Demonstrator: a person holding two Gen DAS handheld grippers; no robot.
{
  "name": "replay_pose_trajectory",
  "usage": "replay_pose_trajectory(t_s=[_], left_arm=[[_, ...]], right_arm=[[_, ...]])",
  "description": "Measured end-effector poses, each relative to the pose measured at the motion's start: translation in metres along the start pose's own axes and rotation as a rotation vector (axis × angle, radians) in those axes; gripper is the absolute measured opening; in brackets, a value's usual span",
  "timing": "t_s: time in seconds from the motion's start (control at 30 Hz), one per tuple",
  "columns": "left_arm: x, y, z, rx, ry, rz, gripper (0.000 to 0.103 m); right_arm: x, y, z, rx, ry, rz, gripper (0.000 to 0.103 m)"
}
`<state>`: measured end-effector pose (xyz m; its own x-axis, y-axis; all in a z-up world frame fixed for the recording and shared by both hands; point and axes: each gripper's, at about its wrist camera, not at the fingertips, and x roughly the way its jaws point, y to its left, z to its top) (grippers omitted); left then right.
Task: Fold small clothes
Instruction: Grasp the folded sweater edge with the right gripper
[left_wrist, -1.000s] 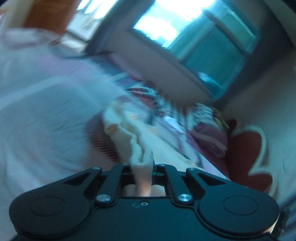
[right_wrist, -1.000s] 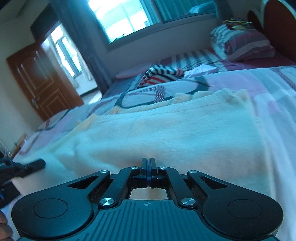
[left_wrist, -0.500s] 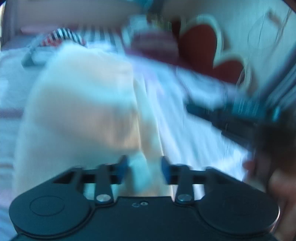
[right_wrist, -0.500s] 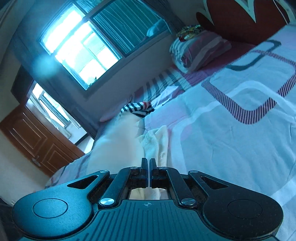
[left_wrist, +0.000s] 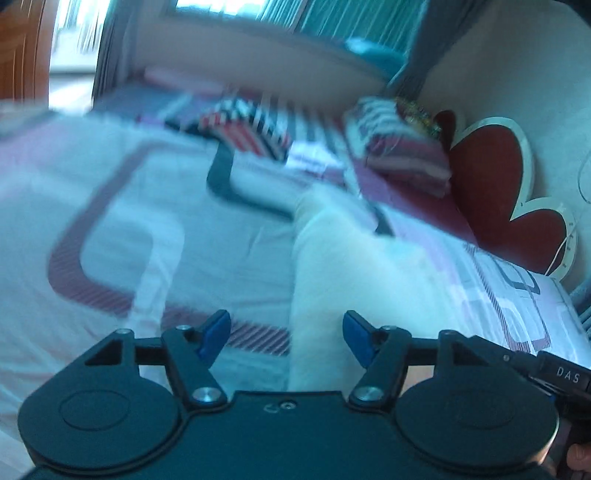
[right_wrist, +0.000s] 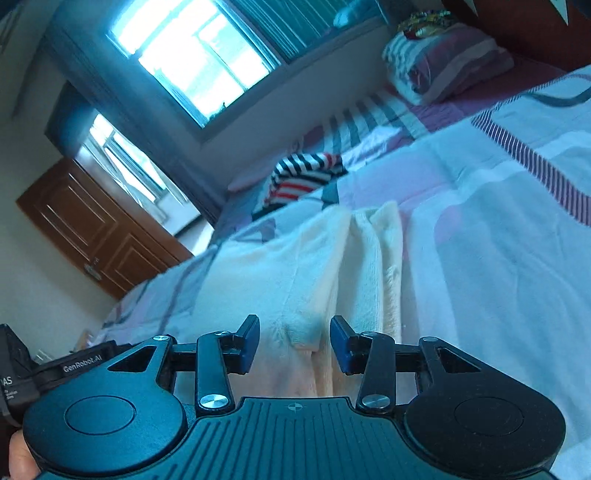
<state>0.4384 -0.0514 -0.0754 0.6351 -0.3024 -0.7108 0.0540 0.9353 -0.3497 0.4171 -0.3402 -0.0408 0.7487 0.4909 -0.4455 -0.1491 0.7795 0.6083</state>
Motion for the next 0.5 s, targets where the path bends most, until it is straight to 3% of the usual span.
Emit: replay_pose_trajectory(t_s=[0.1, 0.27, 0.33, 0.4, 0.5], left_arm=[[0.009, 0.015, 0.000, -0.025, 0.056, -0.019, 0.066], [0.013, 0.013, -0.004, 0.019, 0.058, -0.011, 0.066], [0.005, 0.010, -0.003, 0.049, 0.010, -0.034, 0.067], [0.003, 0.006, 0.000, 0.109, -0.015, -0.006, 0.069], [0.005, 0.002, 0.007, 0.122, -0.007, -0.021, 0.067]], right_arm=[[0.017, -0.001, -0.001, -0.002, 0.046, -0.040, 0.042], [0.032, -0.002, 0.000, 0.002, 0.080, -0.039, 0.042], [0.035, 0.005, 0.001, -0.040, 0.091, -0.052, 0.020], [0.033, 0.014, 0.000, -0.087, 0.088, -0.058, 0.016], [0.021, 0.026, -0.002, -0.149, 0.049, -0.063, 0.015]])
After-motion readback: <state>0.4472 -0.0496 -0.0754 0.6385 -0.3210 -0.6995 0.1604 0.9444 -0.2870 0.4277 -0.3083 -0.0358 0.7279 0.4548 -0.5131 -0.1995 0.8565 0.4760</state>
